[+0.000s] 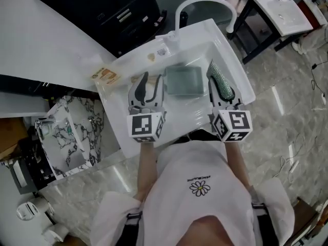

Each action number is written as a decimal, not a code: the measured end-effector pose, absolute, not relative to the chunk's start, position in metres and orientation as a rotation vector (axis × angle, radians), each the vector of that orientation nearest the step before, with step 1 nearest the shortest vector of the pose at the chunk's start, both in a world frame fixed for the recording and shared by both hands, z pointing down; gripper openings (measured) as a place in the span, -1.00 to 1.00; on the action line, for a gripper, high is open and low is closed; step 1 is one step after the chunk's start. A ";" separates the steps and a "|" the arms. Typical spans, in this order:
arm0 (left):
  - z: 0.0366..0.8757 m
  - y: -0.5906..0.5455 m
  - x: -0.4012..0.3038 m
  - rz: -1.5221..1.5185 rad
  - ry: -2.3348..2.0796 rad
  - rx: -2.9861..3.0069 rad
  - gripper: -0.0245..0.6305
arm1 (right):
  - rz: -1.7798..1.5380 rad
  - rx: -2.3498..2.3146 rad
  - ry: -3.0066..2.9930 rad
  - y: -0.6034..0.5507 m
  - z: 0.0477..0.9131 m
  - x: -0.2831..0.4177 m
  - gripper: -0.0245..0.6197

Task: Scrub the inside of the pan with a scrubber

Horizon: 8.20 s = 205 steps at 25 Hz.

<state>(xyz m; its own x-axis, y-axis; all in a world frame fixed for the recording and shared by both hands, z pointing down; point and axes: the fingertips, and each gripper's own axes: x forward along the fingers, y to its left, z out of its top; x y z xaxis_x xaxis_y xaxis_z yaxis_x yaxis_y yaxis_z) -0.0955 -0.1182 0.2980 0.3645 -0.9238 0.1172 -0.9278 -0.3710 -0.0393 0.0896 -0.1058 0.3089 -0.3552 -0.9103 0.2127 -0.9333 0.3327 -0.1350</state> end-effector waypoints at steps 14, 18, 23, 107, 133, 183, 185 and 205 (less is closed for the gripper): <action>0.304 -0.128 -0.099 0.309 -1.835 2.509 -0.44 | 0.424 1.619 -2.529 -0.129 0.321 0.088 -0.72; 0.314 -0.144 -0.097 0.461 -1.751 2.573 -0.14 | 0.448 1.603 -2.525 -0.135 0.325 0.089 -0.72; 0.372 -0.160 -0.082 1.168 -1.237 2.752 -0.17 | 0.495 1.573 -2.506 -0.136 0.338 0.090 -0.72; 0.599 -0.104 -0.107 2.236 -0.288 2.152 -0.34 | 1.262 0.711 -1.516 -0.193 0.653 0.055 -0.73; 0.598 -0.105 -0.107 2.195 -0.305 2.156 -0.34 | 1.558 0.481 -1.698 -0.163 0.607 -0.058 -0.73; 0.598 -0.105 -0.108 2.160 -0.308 2.151 -0.34 | 1.361 0.645 -1.507 -0.174 0.655 0.060 -0.73; 0.598 -0.104 -0.108 2.156 -0.307 2.151 -0.34 | 1.378 0.650 -1.507 -0.173 0.654 0.058 -0.73; 0.599 -0.105 -0.109 2.063 -0.364 2.137 -0.34 | 1.577 0.479 -1.665 -0.140 0.614 -0.043 -0.73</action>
<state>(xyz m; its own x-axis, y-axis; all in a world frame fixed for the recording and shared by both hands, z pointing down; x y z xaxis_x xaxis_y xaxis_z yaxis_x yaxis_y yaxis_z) -0.1086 -0.1046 0.5994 0.0251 -0.0704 0.9972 -0.2749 -0.9595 -0.0608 -0.0432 -0.1398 0.6141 -0.6265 0.2356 0.7430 -0.7292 0.1595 -0.6654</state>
